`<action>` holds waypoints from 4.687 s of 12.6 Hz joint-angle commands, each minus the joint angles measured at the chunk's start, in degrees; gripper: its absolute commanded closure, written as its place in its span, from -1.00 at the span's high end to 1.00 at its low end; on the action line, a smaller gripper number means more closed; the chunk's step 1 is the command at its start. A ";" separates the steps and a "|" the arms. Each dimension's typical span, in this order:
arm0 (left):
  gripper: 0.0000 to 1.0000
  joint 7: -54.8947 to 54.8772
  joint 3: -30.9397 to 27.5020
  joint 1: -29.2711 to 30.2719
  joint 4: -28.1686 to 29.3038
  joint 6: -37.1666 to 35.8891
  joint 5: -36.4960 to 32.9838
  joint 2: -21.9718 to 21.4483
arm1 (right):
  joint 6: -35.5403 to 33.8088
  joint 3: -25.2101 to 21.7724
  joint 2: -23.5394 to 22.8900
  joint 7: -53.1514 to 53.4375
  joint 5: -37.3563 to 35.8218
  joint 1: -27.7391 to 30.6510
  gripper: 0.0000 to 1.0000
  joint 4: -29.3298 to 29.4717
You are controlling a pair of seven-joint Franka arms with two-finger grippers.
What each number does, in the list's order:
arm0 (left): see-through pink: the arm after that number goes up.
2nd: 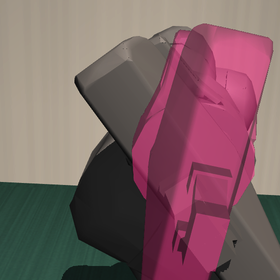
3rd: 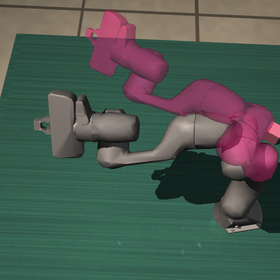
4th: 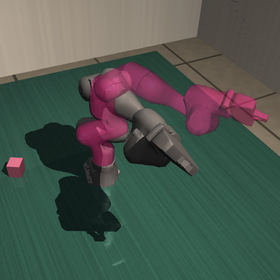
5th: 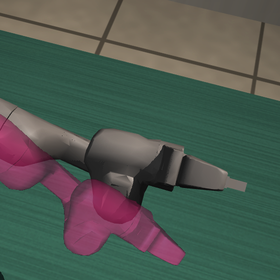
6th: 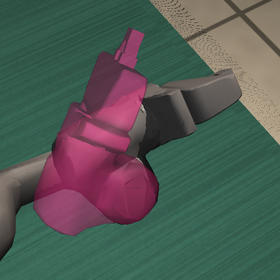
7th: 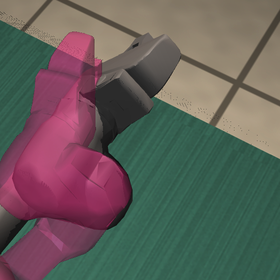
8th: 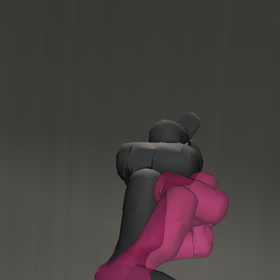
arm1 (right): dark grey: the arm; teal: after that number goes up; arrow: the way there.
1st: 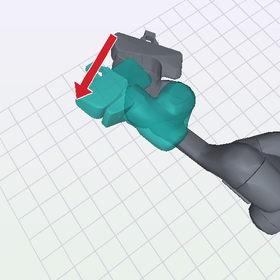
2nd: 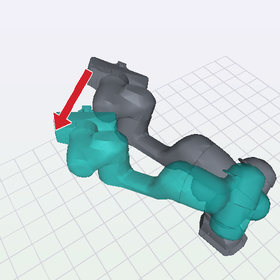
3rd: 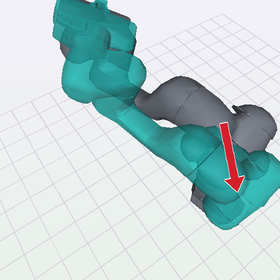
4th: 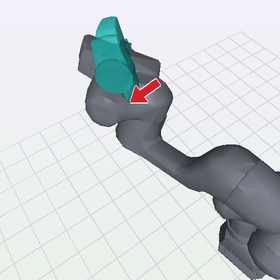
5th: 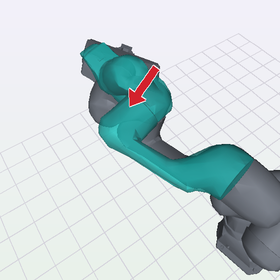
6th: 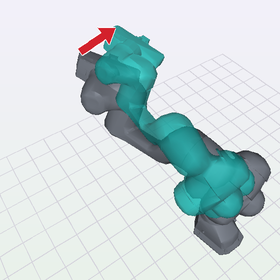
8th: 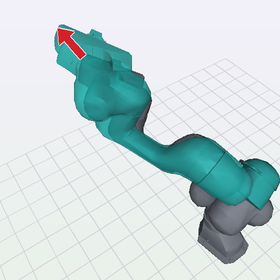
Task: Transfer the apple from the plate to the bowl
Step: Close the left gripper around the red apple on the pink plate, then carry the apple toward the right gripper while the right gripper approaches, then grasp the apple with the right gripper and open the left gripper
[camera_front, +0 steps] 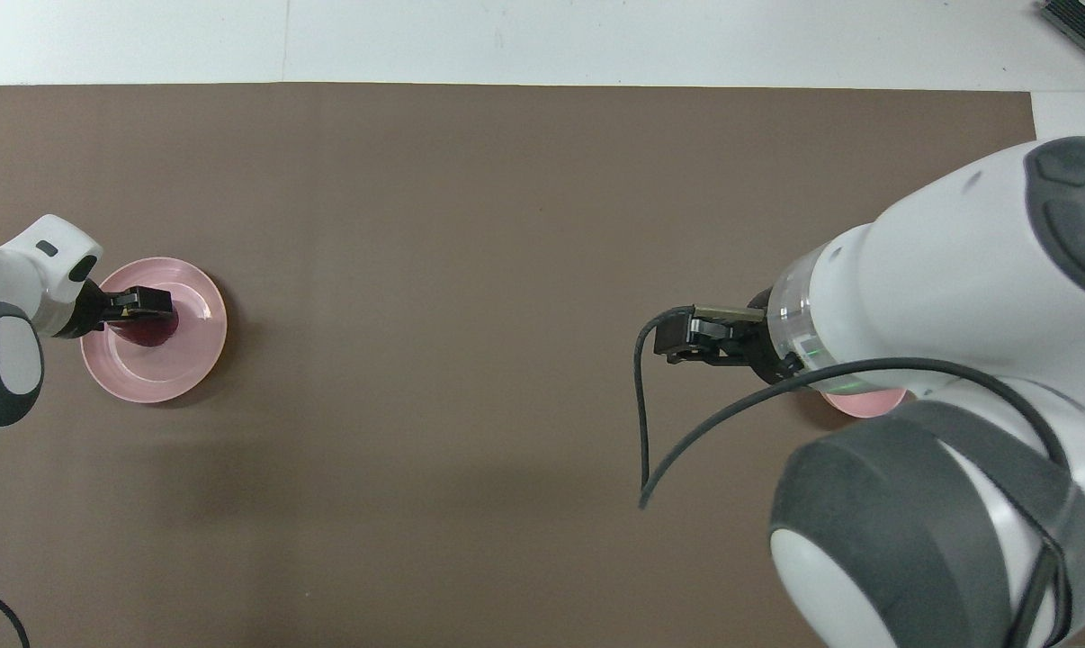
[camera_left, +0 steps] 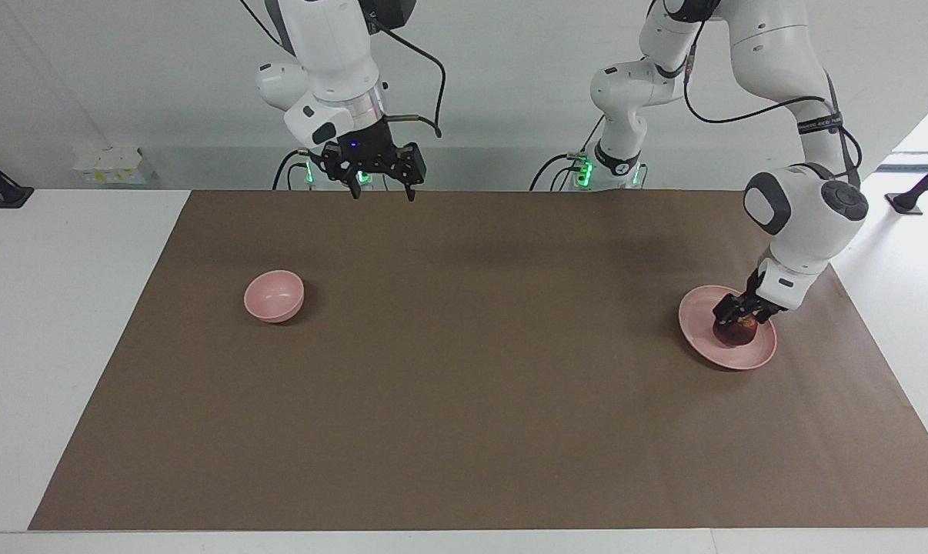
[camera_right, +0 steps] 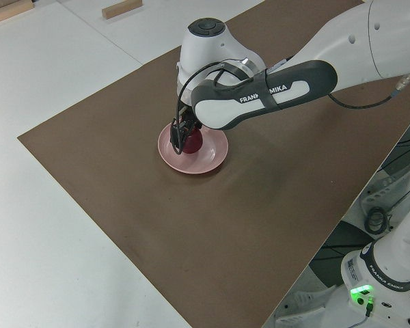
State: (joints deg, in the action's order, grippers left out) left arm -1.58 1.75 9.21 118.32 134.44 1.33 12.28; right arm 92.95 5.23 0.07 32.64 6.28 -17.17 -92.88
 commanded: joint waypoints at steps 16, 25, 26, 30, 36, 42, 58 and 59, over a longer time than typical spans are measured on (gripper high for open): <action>-1.00 -1.05 0.00 -1.12 -6.50 -11.89 -0.19 0.38 | 1.09 0.05 0.02 5.14 3.28 0.55 1.00 -1.25; -1.00 4.47 1.23 -4.29 -15.74 -26.40 15.44 -9.99 | 9.25 -0.04 0.98 26.13 26.29 1.62 1.00 -7.22; -1.00 5.35 1.41 -4.29 -16.18 -27.12 18.67 -10.69 | 11.09 -0.04 0.72 28.51 29.46 1.62 1.00 -8.01; -1.00 6.50 3.08 -4.29 -16.19 -27.39 31.93 -11.58 | 19.96 0.13 0.81 39.75 38.61 -1.19 1.00 -11.52; -1.00 6.33 6.42 -4.29 -15.66 -30.10 42.95 -13.06 | 29.56 0.14 -0.33 58.13 43.38 -3.48 1.00 -11.80; -1.00 4.40 9.49 -5.16 -14.26 -31.17 52.28 -15.71 | 35.54 1.36 -5.60 63.86 46.26 -3.48 1.00 -9.26; -1.00 1.67 9.59 -17.73 -9.51 -16.92 53.86 -15.10 | 41.25 2.24 -10.18 61.40 49.36 -6.29 1.00 -5.82; -1.00 1.67 9.59 -18.08 -9.51 -17.01 53.86 -15.18 | 41.43 2.24 -10.09 61.40 49.27 -6.38 1.00 -5.82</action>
State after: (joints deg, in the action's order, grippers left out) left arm 1.01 12.17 -7.44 107.84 116.98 53.57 -2.04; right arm 134.09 7.18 -9.08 95.30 56.67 -23.70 -99.82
